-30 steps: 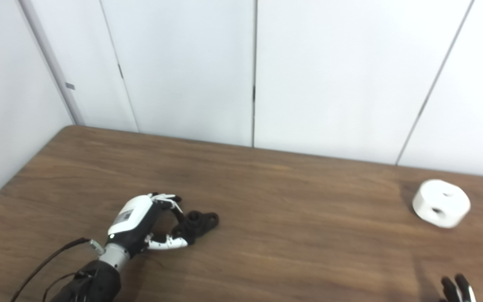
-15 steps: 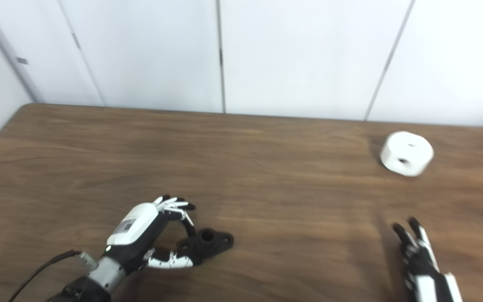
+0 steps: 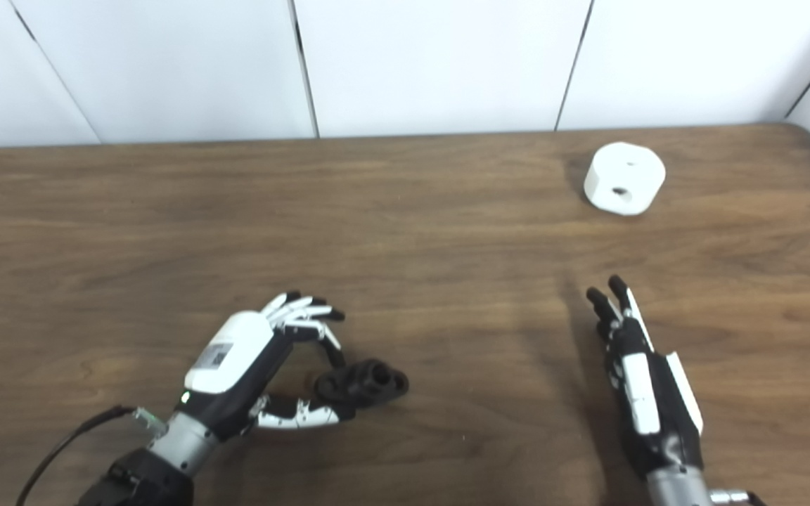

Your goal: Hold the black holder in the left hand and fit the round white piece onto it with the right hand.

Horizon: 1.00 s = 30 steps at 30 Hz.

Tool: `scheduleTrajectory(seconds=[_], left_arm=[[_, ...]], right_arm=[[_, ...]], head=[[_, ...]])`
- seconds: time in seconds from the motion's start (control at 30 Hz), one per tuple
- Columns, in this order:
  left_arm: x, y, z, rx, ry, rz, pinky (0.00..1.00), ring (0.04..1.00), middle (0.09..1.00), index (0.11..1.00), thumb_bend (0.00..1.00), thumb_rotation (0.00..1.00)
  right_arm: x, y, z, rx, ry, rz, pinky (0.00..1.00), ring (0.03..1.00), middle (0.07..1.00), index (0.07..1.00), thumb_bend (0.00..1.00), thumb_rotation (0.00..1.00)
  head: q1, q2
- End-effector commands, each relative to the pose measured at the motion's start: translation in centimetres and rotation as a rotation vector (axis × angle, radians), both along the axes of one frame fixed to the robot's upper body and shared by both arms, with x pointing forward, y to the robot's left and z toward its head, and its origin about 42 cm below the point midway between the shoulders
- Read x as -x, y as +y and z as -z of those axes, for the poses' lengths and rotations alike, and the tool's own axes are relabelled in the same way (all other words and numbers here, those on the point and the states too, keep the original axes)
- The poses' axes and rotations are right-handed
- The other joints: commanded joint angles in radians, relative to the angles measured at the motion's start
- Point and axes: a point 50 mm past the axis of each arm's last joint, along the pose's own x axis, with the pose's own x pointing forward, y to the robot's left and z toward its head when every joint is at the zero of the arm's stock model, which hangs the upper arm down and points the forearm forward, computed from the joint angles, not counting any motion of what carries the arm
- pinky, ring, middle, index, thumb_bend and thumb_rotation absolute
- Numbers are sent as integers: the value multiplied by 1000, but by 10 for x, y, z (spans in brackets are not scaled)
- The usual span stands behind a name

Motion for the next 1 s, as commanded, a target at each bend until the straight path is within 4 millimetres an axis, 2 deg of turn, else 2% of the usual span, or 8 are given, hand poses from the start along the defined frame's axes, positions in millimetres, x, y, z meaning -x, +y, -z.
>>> scheduleTrajectory(seconds=[0.0,0.07,0.47,0.97], left_arm=[[1,-2,-11,-6,-71,37,961,888,816,487,518,55],[1,-4,-10,-15,-70,47,966,892,819,488,518,56],[-9,-10,-1,-84,-112,61,949,875,790,487,518,55],[-21,-24,-10,-188,-136,49,941,847,765,488,519,53]], right_arm=[[-2,7,-9,-11,-36,1,1000,983,935,999,663,985],[-3,8,-10,-8,-36,5,1000,981,933,996,667,985],[-4,7,-14,-15,-44,2,1000,986,937,985,647,995],[-3,6,-11,-15,-44,-6,1000,996,944,1000,647,1000]], head=[[-1,1],[0,13],[20,19],[30,6]])
